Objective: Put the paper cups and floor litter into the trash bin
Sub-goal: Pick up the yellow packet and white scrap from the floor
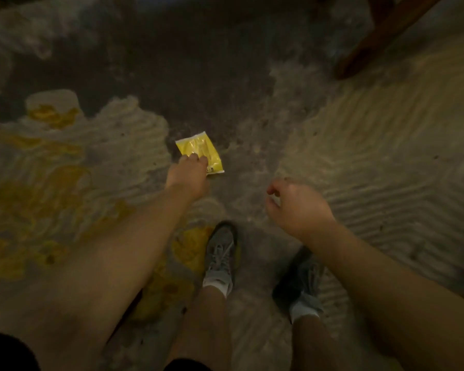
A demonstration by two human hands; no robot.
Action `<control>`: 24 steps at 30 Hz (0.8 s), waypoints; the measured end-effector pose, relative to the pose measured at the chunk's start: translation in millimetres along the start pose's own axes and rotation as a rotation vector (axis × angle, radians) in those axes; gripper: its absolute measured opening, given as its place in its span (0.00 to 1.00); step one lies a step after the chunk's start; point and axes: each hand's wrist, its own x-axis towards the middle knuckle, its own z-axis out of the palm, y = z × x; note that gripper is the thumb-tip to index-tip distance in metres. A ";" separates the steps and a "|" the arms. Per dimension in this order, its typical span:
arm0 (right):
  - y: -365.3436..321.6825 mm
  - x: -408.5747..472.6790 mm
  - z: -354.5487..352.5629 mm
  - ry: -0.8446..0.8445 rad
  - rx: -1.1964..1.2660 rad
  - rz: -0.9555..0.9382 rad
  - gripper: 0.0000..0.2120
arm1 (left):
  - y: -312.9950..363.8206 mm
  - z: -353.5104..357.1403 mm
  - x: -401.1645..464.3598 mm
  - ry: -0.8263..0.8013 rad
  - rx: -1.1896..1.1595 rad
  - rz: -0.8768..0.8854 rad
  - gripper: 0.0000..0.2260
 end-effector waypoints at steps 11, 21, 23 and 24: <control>108.9 109.4 101.7 -0.024 -0.032 0.030 0.14 | -1.2 127.4 139.9 0.024 0.168 -0.039 0.17; 103.8 126.4 78.7 -0.018 0.020 0.048 0.13 | 3.9 111.1 154.5 -0.074 0.105 -0.022 0.30; 102.5 131.3 79.1 -0.012 0.019 0.025 0.13 | 5.4 120.7 161.9 -0.097 0.098 -0.060 0.25; 103.5 133.8 80.1 -0.006 0.021 0.025 0.13 | 7.3 127.4 164.5 -0.096 0.098 -0.069 0.22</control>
